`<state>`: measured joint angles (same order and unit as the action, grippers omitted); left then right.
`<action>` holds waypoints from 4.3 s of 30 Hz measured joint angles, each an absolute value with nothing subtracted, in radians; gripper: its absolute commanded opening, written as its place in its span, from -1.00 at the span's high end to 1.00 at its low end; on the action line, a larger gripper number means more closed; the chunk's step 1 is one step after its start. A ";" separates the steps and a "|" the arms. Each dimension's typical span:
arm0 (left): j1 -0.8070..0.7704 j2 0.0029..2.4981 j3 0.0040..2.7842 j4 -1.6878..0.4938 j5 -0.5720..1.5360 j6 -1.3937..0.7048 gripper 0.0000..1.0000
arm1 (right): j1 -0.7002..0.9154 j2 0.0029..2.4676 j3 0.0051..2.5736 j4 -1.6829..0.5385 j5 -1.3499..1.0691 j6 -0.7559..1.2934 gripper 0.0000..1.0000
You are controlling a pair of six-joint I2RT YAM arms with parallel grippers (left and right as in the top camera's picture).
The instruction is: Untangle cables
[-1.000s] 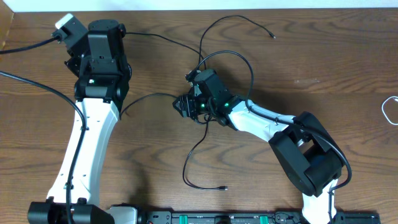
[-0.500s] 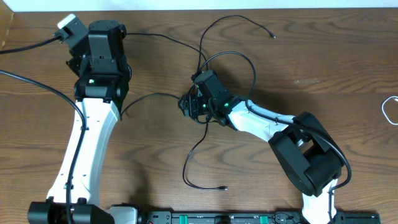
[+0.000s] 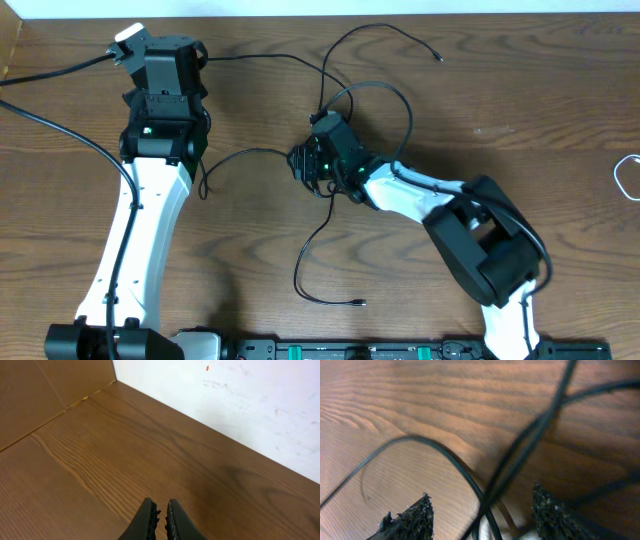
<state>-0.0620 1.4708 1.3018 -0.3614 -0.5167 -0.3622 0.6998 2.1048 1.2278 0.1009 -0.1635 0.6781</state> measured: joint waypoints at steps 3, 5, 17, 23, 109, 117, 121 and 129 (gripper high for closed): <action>-0.062 1.471 1.302 -0.363 -0.512 -0.362 0.85 | 0.699 2.116 1.232 0.120 -0.181 0.701 -0.23; -0.062 1.470 1.302 -0.363 -0.509 -0.362 0.85 | 0.699 2.117 1.232 0.128 -0.192 0.713 -0.27; -0.062 1.471 1.302 -0.363 -0.503 -0.362 0.85 | 0.704 2.149 1.232 0.209 -0.160 0.755 0.20; -0.062 1.471 1.302 -0.366 -0.503 -0.362 0.85 | 0.716 2.180 1.237 0.259 -0.148 0.813 0.56; 0.308 1.501 1.303 1.026 -1.517 0.760 0.85 | 0.511 1.781 1.227 -0.391 -0.263 0.373 -0.98; 0.207 1.558 1.303 0.962 -1.517 0.760 0.85 | 0.728 1.873 1.227 -0.260 -0.309 0.402 -0.99; 0.206 1.578 1.299 0.942 -1.517 0.760 0.85 | 0.794 1.876 1.227 -0.234 -0.311 0.407 -0.99; 0.206 1.584 1.297 0.941 -1.517 0.760 0.85 | 0.902 1.953 1.227 -0.198 -0.276 0.441 -0.71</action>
<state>0.2058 1.5841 1.2972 0.9413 -1.5173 0.7597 0.9020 1.9533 1.2270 -0.1978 -0.2756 0.4412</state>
